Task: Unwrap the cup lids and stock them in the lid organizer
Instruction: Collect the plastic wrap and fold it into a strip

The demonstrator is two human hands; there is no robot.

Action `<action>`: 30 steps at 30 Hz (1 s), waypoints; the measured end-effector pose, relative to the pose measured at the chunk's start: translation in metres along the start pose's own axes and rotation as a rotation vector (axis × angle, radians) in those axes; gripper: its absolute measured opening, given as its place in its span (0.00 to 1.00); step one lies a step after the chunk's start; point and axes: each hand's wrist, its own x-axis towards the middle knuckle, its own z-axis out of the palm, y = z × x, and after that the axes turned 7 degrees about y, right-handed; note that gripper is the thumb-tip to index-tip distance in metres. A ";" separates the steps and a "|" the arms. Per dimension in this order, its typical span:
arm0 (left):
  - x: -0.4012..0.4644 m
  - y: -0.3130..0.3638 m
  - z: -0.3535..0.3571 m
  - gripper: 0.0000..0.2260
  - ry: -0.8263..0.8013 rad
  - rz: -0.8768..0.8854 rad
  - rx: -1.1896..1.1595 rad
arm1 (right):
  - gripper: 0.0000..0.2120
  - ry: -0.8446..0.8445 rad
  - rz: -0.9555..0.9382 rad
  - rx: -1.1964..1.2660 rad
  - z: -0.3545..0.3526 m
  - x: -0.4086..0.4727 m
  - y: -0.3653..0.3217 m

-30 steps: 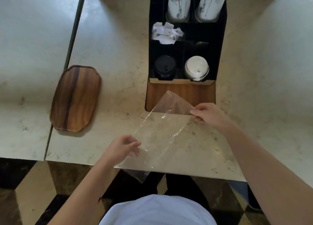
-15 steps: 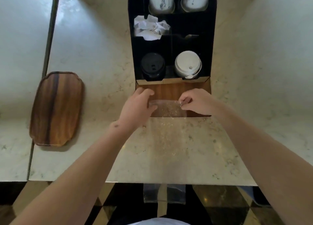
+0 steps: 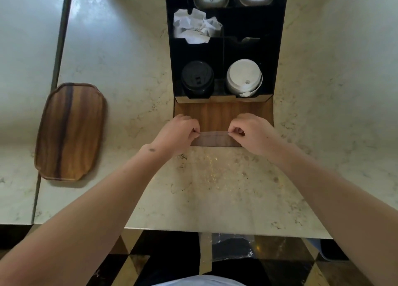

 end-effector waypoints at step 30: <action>-0.044 0.004 0.025 0.05 0.275 0.358 0.113 | 0.14 -0.010 -0.391 -0.295 -0.013 -0.020 0.033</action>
